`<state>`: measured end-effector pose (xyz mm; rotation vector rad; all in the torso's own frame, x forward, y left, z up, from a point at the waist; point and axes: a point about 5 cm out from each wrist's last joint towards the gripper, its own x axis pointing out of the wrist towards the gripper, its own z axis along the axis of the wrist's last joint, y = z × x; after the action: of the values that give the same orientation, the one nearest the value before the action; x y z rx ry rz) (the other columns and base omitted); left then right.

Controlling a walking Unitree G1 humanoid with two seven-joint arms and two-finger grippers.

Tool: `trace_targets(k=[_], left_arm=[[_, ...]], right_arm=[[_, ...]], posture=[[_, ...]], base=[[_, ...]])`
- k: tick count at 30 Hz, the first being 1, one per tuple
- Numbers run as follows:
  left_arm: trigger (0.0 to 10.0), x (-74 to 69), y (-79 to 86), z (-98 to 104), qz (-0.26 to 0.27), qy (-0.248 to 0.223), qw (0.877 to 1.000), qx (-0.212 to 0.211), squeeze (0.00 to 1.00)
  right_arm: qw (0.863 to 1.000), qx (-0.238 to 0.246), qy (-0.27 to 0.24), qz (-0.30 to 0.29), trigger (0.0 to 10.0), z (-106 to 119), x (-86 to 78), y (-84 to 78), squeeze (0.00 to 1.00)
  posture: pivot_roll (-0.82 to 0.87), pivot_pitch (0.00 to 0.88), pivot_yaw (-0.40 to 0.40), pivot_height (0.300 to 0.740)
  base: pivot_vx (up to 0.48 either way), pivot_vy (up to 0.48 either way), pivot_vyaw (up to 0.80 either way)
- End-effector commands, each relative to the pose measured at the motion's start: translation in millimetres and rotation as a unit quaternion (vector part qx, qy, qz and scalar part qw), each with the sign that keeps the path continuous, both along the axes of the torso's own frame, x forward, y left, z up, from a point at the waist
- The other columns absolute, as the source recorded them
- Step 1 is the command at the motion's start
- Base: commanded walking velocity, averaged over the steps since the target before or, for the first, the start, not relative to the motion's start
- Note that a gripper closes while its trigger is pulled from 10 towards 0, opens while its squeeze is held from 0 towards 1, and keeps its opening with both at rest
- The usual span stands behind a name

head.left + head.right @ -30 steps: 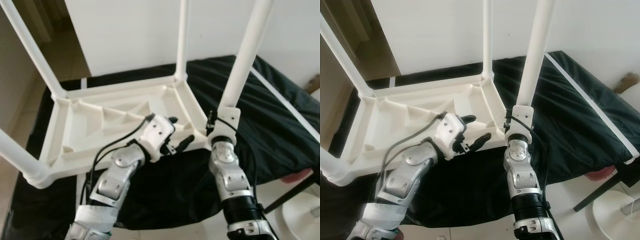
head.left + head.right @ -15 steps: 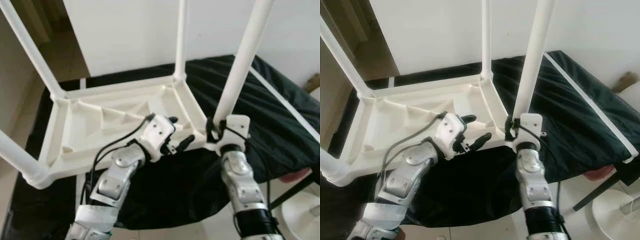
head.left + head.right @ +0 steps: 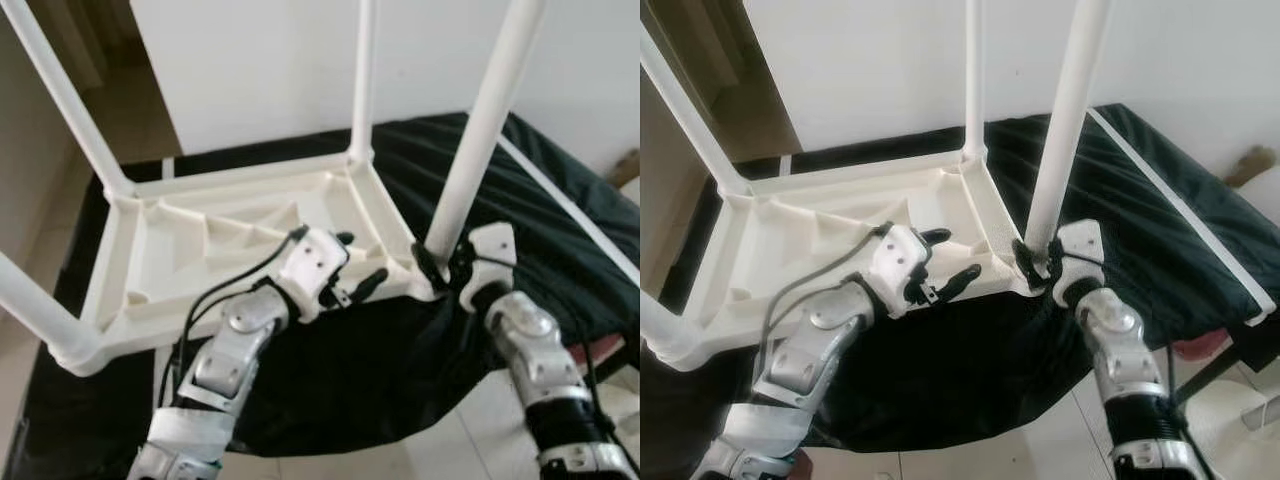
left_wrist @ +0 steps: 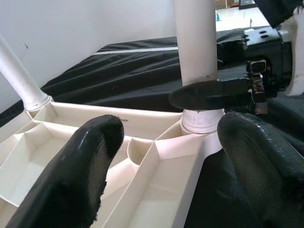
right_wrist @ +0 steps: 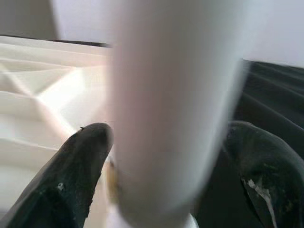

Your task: Building children table

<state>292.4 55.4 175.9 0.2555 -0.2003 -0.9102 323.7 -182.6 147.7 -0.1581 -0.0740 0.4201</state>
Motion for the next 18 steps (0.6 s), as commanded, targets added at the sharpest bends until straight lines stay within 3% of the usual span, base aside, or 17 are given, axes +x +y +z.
trace_targets(k=[1,11,12,14,15,18], left_arm=[[10.0,2.5,1.5,1.3,0.004,-0.001,1.0,0.001,0.0],[10.0,3.4,5.1,3.2,0.014,-0.005,1.0,0.001,0.0],[10.0,3.5,5.5,3.4,0.016,-0.005,1.0,0.001,0.0],[10.0,3.6,5.8,3.5,0.017,-0.005,1.0,0.001,0.0],[10.0,3.5,6.2,3.7,0.018,-0.005,1.0,0.0,0.0],[10.0,2.8,7.0,3.5,0.019,-0.005,1.0,0.001,0.0]], right_arm=[[0.999,-0.012,0.023,0.038,10.0,-7.5,2.3,6.3,0.0],[0.994,-0.062,0.044,0.078,10.0,-8.2,19.5,5.7,0.0],[0.993,-0.08,0.044,0.073,4.8,-10.9,20.7,1.4,0.0],[0.992,-0.093,0.044,0.07,4.8,-12.7,21.3,-1.6,0.0],[0.993,-0.087,0.05,0.067,0.0,-14.4,22.0,-5.7,0.0],[0.993,-0.072,0.059,0.067,0.0,-16.5,21.5,-11.8,0.0]], posture=[[0.0,0.0,0.051,0.74],[0.03,0.0,0.04,0.74],[0.03,0.0,0.037,0.74],[0.03,0.0,0.037,0.74],[0.04,0.0,0.036,0.74],[0.04,0.0,0.041,0.74]], base=[[0.0,0.0,0.0],[0.0,0.0,0.0],[0.0,0.0,0.0],[0.0,0.0,0.0],[0.0,0.0,0.0],[0.0,0.0,0.0]])
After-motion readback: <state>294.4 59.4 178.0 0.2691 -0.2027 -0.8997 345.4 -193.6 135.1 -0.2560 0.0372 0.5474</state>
